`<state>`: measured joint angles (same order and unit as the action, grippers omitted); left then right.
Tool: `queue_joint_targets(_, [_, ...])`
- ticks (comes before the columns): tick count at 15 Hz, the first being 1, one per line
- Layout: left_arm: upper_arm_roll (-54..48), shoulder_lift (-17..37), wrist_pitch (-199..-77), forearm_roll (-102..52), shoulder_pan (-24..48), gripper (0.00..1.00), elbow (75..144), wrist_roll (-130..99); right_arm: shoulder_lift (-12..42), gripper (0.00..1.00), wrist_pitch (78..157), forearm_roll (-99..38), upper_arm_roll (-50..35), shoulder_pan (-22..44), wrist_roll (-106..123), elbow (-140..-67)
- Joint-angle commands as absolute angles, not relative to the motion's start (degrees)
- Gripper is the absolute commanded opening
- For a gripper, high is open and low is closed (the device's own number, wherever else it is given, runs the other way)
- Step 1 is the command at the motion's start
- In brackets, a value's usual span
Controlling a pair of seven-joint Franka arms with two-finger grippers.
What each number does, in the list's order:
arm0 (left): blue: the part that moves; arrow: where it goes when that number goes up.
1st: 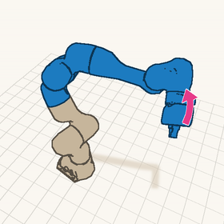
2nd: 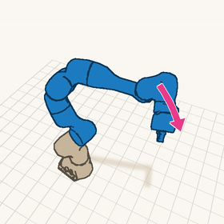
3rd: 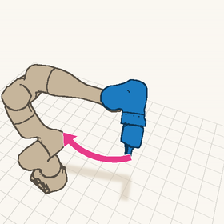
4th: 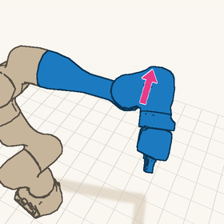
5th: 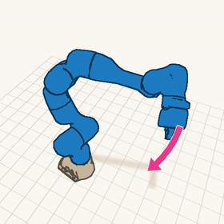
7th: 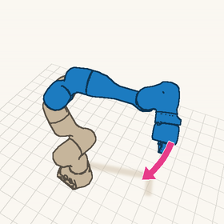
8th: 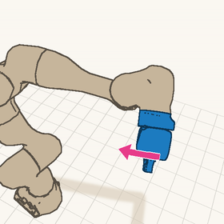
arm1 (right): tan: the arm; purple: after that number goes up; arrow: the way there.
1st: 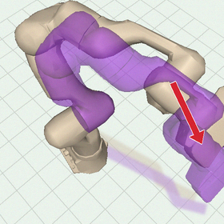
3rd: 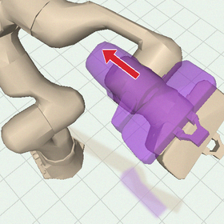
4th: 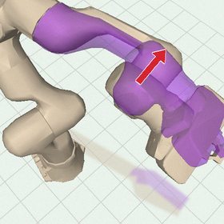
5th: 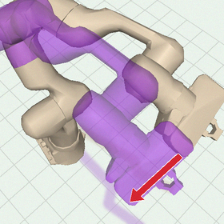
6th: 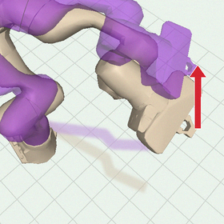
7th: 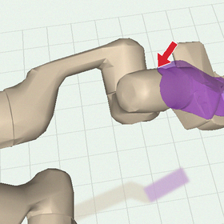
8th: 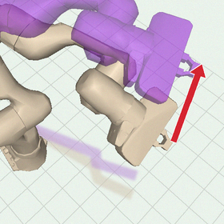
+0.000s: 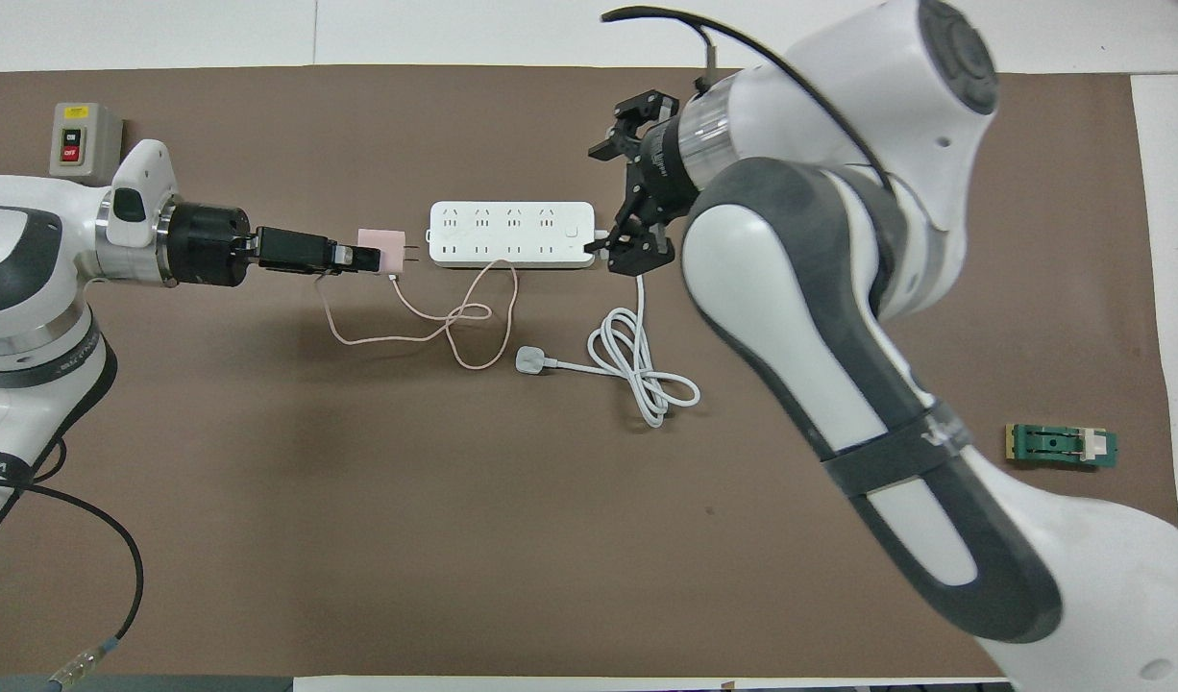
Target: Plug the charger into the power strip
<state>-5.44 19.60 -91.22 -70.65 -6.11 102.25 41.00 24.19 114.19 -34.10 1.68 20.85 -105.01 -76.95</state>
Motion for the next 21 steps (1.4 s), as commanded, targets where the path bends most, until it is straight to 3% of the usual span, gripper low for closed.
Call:
queue_joint_targets(1, [-5.45,19.6,-91.31,-61.04,-6.94,0.01,96.79,40.78,21.98,1.0,110.84,-34.19,1.23,15.31,-103.29,-77.17])
queue_joint_targets(7, [-5.8,19.95,-96.22,-34.22,-1.25,0.0,89.22,42.62,19.43,1.0,102.67,-28.85,1.32,6.86,-83.1,-77.17])
queue_joint_targets(16, [-5.89,21.27,-116.53,-9.25,8.87,0.0,89.65,67.75,14.33,1.0,90.89,-10.04,1.32,2.2,-36.35,-77.69])
queue_joint_targets(21, [-5.89,22.58,-122.24,0.13,12.56,0.0,89.82,67.94,5.56,1.0,90.44,-4.48,1.23,-1.93,-7.24,-84.0])
